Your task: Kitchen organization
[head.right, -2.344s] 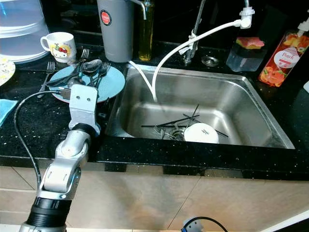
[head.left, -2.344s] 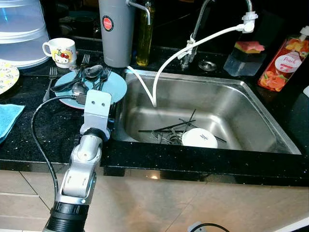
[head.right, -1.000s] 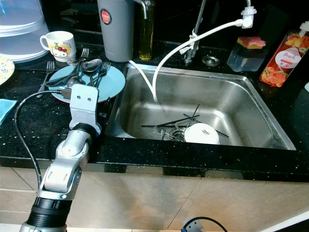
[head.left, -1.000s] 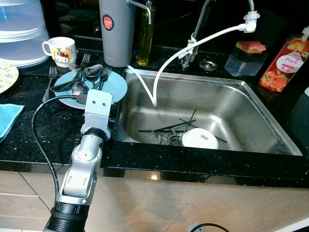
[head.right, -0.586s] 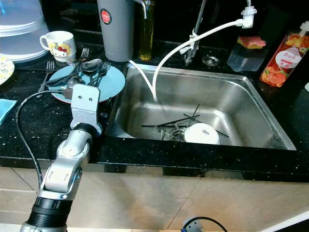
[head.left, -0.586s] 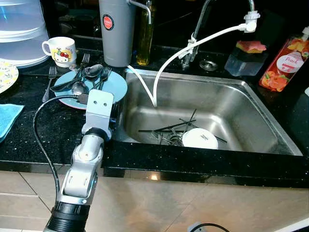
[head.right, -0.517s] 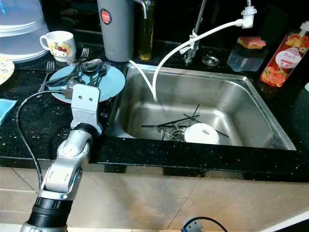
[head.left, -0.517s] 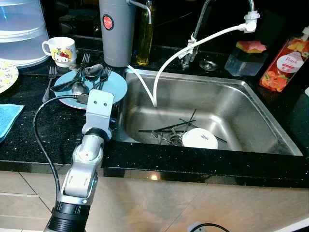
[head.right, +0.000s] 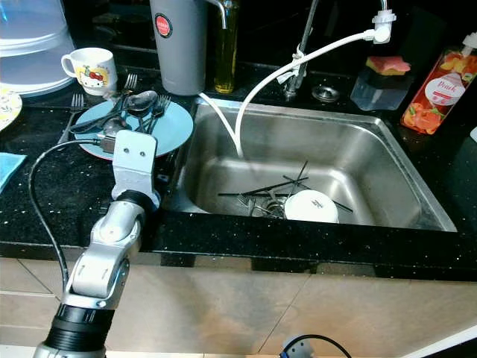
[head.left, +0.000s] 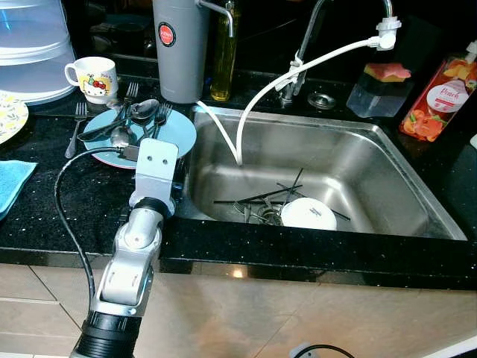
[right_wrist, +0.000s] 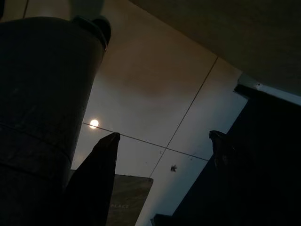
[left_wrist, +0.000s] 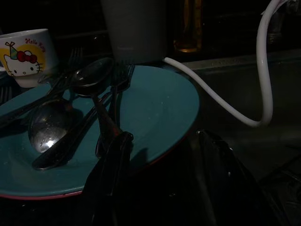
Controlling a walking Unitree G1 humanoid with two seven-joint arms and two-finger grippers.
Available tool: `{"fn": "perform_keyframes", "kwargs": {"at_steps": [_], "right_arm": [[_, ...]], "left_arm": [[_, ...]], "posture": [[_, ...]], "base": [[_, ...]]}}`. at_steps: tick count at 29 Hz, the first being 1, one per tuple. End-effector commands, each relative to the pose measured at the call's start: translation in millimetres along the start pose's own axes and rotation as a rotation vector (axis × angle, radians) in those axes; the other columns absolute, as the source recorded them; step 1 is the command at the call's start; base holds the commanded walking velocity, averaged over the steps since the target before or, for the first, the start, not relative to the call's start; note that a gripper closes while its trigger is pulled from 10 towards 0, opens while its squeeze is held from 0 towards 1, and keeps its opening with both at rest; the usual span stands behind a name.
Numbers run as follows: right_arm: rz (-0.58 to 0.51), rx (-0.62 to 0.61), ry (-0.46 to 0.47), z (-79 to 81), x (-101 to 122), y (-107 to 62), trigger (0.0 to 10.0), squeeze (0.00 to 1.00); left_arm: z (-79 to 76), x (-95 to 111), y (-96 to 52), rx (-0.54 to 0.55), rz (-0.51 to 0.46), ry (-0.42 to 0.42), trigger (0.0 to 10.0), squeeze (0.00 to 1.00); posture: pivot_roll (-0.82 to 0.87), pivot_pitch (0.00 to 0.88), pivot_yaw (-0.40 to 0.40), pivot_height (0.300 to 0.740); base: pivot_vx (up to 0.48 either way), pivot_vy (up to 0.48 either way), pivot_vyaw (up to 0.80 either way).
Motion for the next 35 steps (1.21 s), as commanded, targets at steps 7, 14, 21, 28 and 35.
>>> {"fn": "perform_keyframes", "kwargs": {"at_steps": [7,14,21,28,35], "right_arm": [[0.011,-0.003,0.0,-3.3,-2.1,-0.1,10.0,0.0],[0.011,-0.002,-0.003,-3.5,-1.4,0.0,10.0,0.0],[0.01,-0.002,-0.001,-3.4,-1.1,0.0,10.0,0.0],[0.011,0.0,0.0,-2.6,-1.0,0.0,10.0,0.0],[0.011,0.0,-0.001,-2.9,-1.2,0.0,10.0,0.0]], "left_arm": [[-5.7,2.4,0.4,-0.012,-0.003,-0.007,10.0,0.0],[-6.8,1.9,-1.2,-0.014,-0.002,-0.007,10.0,0.0],[-6.8,2.3,-0.9,-0.017,-0.005,-0.006,10.0,0.0],[-7.7,1.9,-1.6,-0.02,-0.003,-0.004,10.0,0.0],[-8.6,2.4,-1.7,-0.022,-0.004,-0.004,10.0,0.0]], "posture": [[0.26,0.043,-0.106,0.74],[0.26,0.046,-0.109,0.74],[0.26,0.047,-0.106,0.74],[0.26,0.049,-0.109,0.74],[0.26,0.05,-0.109,0.74]], "base": [[0.0,0.0,0.0],[0.0,0.0,0.0],[0.0,0.0,0.0],[0.0,0.0,0.0],[0.0,0.0,0.0]]}}
Point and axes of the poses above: a point about 5 cm out from each wrist's last joint towards the gripper, its own y axis pointing out of the wrist towards the gripper, its own x axis along the axis of the wrist's last joint, z = x × y, the point moved 4 cm from there along y, pointing out of the wrist towards the gripper, and after that the axes turned 13 degrees about y, right-handed, at the moved point
